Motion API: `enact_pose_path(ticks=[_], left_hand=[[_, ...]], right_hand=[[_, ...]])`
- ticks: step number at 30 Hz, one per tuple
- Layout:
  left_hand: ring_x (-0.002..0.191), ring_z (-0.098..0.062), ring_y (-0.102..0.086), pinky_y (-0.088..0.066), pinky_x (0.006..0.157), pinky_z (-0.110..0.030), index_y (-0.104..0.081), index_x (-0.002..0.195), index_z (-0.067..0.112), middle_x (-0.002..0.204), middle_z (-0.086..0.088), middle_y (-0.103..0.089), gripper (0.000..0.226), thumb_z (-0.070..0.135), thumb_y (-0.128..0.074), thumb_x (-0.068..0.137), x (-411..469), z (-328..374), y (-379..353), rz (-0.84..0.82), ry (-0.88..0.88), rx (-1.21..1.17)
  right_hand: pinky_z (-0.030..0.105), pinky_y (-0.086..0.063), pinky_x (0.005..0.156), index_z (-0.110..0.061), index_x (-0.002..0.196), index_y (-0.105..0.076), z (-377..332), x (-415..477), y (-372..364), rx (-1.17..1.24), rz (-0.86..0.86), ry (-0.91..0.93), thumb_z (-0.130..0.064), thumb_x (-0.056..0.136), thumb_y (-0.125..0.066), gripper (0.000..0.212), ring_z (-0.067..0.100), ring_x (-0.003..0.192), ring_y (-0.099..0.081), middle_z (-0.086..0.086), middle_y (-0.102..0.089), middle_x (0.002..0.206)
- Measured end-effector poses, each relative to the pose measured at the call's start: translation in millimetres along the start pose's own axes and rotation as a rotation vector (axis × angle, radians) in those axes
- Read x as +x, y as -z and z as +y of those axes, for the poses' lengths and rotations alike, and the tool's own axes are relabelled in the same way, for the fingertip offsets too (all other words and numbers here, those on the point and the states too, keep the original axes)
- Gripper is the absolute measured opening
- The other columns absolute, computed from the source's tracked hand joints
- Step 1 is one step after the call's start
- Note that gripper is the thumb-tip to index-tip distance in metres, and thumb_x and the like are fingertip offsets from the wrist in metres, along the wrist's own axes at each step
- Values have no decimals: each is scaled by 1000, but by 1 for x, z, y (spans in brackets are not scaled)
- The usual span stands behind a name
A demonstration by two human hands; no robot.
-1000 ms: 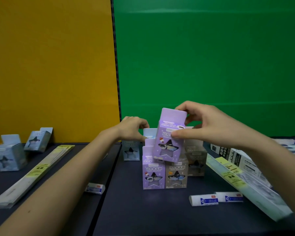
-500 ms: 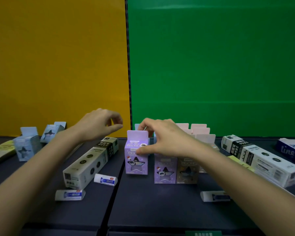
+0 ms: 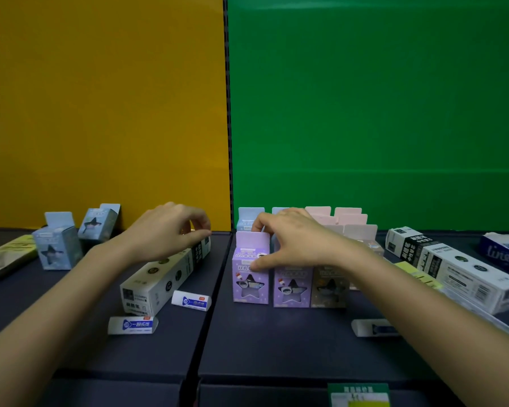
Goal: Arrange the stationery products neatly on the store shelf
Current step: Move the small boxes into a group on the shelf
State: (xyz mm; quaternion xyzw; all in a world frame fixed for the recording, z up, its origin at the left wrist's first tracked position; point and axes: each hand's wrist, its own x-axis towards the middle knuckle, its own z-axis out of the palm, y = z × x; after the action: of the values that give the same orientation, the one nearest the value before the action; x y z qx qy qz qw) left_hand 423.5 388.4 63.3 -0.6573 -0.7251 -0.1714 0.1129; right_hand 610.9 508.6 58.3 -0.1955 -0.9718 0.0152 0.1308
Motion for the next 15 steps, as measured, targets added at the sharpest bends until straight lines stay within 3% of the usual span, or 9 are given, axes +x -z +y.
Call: enact_pose_path(ticks=[3,7,9,12,15], left_hand=[[72,-5,-58,-51,65,-32,-64,93,22,83,9,-64,17,35,-55,86,-4,4,4,27,-1,15],[74,-10,-61,-54,66,-40,-65,91,24,83,8,-67,18,37,-55,85,-12,7,11,85,-21,32],[73,-10,-62,-54,64,-41,-64,90,26,83,8,-68,17,39,-54,84,-15,16,14,103,-61,10],[67,-6,-60,-52,57,-38,-64,87,27,76,12,-66,26,49,-50,85,-20,38,19,188,-117,-52],[63,-4,-59,-50,53,-36,-63,84,30,73,15,-65,35,60,-43,82,-28,59,19,211,-178,-105]], right_hand=[[33,-28,95,-22,115,-49,-1,2,3,18,13,37,-50,73,-67,54,23,111,-49,0,-61,118],[26,-35,92,-20,118,-51,-6,-13,25,144,61,79,-39,78,-68,47,13,110,-48,-5,-57,124],[19,-33,84,-21,116,-53,2,-30,37,148,155,66,-35,81,-66,40,6,103,-47,-8,-58,121],[10,-38,84,-20,110,-59,19,-61,54,212,260,27,-28,82,-65,29,2,100,-55,-9,-64,110],[16,-45,84,-22,102,-62,34,-90,65,244,246,-52,-25,83,-63,19,-1,92,-59,-11,-68,101]])
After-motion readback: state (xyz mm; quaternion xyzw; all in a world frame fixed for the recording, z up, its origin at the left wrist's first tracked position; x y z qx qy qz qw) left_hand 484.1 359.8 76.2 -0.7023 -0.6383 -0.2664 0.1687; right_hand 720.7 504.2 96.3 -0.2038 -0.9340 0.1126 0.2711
